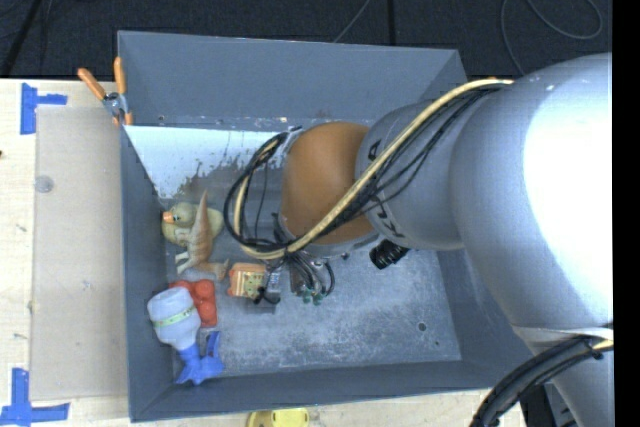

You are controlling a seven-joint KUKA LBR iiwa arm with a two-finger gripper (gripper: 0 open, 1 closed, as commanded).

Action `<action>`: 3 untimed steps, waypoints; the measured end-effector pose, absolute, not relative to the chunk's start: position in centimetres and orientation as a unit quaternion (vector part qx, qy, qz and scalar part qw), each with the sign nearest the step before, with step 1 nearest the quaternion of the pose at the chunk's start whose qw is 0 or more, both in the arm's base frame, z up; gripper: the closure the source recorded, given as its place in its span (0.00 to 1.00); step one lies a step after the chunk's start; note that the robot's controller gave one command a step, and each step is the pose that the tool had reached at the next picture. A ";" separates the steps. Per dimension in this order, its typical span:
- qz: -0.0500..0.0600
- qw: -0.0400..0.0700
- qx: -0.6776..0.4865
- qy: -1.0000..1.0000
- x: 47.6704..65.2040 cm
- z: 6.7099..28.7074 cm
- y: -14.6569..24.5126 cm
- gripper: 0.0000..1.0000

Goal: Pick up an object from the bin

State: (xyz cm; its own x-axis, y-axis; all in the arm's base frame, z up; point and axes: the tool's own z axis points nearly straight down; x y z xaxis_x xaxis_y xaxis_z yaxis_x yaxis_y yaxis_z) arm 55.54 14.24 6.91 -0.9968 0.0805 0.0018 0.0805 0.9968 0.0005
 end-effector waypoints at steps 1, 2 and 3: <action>0.000 0.001 -0.040 -0.999 55.5 7.1 14.2 1.00; 0.000 0.002 -0.041 -0.999 55.5 7.8 14.2 1.00; 0.000 0.001 -0.041 -0.999 55.5 8.4 14.2 1.00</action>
Offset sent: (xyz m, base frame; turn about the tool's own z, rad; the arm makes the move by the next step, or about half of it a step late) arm 0.0000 0.0000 0.0214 0.0000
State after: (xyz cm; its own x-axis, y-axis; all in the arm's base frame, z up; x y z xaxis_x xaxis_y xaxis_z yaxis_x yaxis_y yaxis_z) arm 55.51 14.20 8.39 -0.9966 0.0821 0.0028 0.0821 0.9966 0.0002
